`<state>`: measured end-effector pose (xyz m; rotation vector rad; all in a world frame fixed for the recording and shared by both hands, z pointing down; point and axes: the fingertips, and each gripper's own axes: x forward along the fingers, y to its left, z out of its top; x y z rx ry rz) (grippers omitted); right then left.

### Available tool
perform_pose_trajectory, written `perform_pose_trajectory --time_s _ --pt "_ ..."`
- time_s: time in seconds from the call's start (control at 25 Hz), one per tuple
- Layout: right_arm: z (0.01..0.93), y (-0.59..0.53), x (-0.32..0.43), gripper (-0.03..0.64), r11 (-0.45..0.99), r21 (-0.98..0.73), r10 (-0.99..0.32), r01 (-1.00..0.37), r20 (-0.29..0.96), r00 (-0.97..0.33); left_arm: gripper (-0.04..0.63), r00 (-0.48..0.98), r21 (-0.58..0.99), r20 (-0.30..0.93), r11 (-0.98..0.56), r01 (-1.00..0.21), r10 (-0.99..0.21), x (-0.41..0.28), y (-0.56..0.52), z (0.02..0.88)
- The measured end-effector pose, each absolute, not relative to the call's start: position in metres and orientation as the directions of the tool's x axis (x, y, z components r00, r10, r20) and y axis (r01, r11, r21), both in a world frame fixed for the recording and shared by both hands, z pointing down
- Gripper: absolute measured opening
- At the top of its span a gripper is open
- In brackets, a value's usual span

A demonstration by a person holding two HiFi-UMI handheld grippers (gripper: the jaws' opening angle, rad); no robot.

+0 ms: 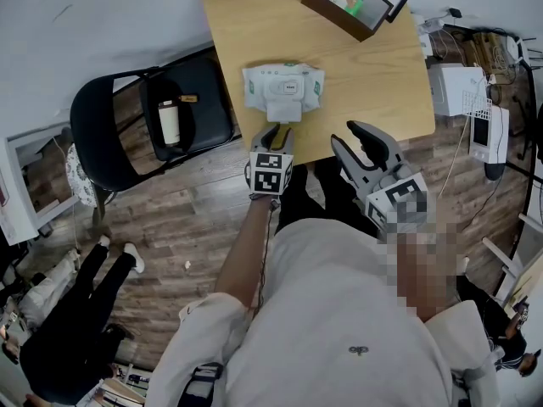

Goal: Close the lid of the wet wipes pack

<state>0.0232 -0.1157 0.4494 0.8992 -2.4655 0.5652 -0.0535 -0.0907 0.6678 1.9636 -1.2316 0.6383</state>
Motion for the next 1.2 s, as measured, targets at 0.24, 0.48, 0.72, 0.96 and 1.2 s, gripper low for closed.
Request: perform_pose_trajectory --time_s 0.24,0.48,0.72,0.96,1.2 --pt "0.45 -0.116 0.026 0.133 0.701 -0.22 -0.492 -0.679 0.541 -0.682 0.092 0.42 0.318 0.719 -0.275 -0.907 -0.554 -0.053 -0.094 0.667" --pt "0.45 -0.114 0.029 0.133 0.7 -0.22 -0.492 -0.679 0.54 -0.682 0.093 0.417 0.318 0.708 -0.27 -0.909 -0.57 -0.052 -0.096 0.66" --pt "0.447 -0.116 0.027 0.133 0.703 -0.221 -0.495 -0.676 0.532 -0.687 0.092 0.418 0.315 0.692 -0.274 -0.909 -0.588 -0.052 -0.097 0.647" --pt "0.442 -0.115 0.027 0.133 0.706 -0.218 -0.498 -0.674 0.524 -0.691 0.092 0.422 0.319 0.669 -0.276 -0.907 -0.611 -0.052 -0.1 0.631" --pt "0.441 -0.115 0.028 0.133 0.703 -0.219 -0.501 -0.676 0.521 -0.691 0.093 0.42 0.316 0.637 -0.278 -0.907 -0.647 -0.053 -0.111 0.617"
